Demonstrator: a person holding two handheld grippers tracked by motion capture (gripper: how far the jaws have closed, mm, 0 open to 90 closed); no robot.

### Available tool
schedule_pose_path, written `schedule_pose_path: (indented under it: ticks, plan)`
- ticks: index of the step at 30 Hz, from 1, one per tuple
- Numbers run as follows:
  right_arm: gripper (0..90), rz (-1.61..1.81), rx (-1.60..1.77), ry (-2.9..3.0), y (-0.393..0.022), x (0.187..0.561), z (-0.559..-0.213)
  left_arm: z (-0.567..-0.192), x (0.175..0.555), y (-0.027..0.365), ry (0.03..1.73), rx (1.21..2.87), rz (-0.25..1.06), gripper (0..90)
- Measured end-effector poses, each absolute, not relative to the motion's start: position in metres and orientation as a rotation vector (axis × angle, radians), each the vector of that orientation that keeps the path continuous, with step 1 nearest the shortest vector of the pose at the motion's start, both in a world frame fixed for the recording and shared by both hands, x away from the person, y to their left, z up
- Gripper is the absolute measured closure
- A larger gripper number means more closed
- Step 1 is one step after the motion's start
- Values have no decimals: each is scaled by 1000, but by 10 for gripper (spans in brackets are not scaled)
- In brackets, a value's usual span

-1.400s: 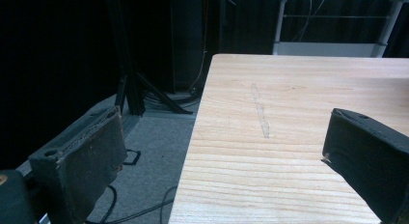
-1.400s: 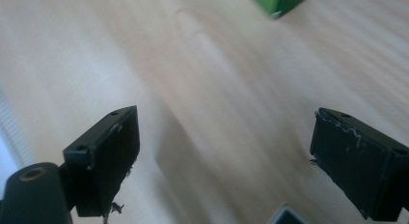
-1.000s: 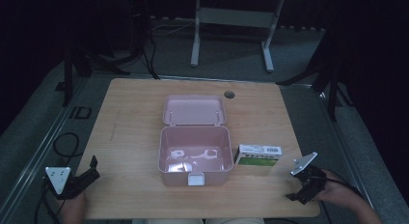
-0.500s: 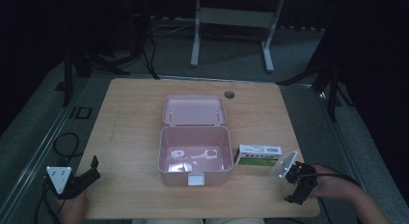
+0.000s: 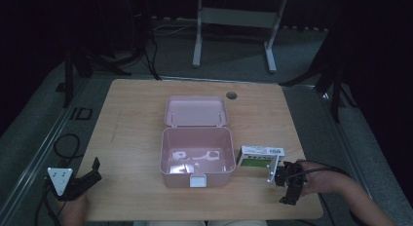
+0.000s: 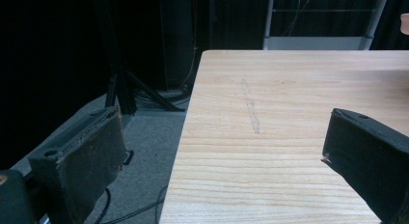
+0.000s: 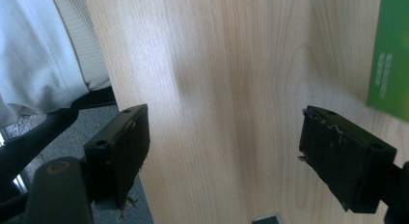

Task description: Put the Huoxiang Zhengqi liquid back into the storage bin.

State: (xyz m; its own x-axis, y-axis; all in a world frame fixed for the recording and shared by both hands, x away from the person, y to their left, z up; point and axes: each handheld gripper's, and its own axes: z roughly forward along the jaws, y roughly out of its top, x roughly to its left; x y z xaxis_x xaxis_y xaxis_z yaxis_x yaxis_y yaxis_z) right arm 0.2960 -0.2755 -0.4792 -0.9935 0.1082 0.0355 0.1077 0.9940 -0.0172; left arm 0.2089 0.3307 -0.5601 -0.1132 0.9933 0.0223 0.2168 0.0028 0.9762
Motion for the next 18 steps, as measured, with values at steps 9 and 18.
schedule_pose_path:
  ticks: [9,18]
  plan:
    - [195,-13,-99,-3091,-257,299,-462,-560,209,331,1449,1327,1185,16]
    - [212,-46,-36,-3125,-245,306,-431,-560,209,331,1447,1331,1184,16]
